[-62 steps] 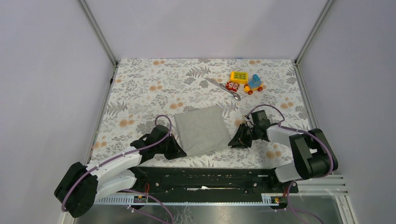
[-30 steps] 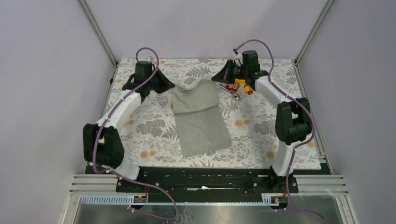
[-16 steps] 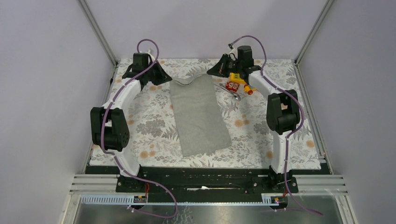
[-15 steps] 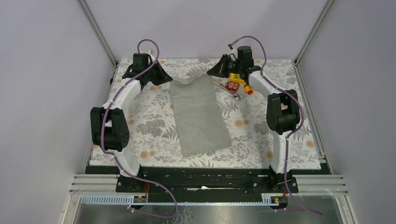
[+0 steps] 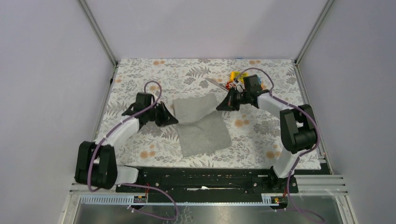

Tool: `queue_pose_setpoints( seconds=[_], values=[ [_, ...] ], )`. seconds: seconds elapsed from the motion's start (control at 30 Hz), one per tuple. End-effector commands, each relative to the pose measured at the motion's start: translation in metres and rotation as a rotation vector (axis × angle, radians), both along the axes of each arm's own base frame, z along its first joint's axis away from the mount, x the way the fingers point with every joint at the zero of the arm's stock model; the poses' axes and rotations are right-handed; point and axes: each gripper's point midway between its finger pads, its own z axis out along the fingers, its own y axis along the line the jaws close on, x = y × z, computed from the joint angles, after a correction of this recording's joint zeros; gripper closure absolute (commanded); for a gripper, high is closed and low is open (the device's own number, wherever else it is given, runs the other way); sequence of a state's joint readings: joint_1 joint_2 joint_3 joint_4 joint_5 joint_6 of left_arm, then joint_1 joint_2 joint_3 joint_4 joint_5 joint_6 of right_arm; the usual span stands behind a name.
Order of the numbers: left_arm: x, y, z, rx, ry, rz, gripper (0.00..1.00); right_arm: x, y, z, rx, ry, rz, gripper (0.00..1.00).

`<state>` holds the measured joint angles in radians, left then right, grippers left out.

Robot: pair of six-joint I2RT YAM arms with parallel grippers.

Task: Fold the napkin into a case and place the utensils inside
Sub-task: Fold the square-folded napkin at the center of the board.

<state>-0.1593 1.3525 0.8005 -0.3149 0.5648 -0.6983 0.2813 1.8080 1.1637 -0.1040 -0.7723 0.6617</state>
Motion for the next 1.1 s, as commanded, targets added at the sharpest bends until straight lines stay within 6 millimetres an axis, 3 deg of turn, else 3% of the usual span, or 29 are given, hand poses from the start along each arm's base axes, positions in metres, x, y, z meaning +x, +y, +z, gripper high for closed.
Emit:
queue_pose_setpoints(
  seconds=[0.0,0.17,0.4,0.53,0.73,1.07],
  values=[
    [-0.051,-0.026,0.0,-0.033,0.002,-0.069,1.0,-0.046,-0.008,0.001,0.002,-0.011,0.07,1.0],
    [-0.091,-0.03,-0.019,-0.029,0.048,-0.042,1.0,-0.08,-0.021,-0.018,-0.041,0.019,0.103,1.0],
    [-0.127,-0.043,-0.046,0.005,0.13,-0.098,1.0,-0.106,-0.031,-0.033,-0.069,0.047,0.105,1.0],
    [-0.135,-0.046,-0.056,0.032,0.15,-0.125,1.0,-0.119,-0.034,-0.042,-0.068,0.074,0.108,1.0],
    [-0.139,-0.033,-0.064,0.095,0.16,-0.095,1.0,-0.132,-0.037,-0.05,-0.064,0.091,0.101,1.0],
    [-0.153,-0.037,-0.068,0.049,0.211,-0.129,1.0,-0.138,-0.039,-0.057,-0.068,0.104,0.1,1.0]
  ],
)
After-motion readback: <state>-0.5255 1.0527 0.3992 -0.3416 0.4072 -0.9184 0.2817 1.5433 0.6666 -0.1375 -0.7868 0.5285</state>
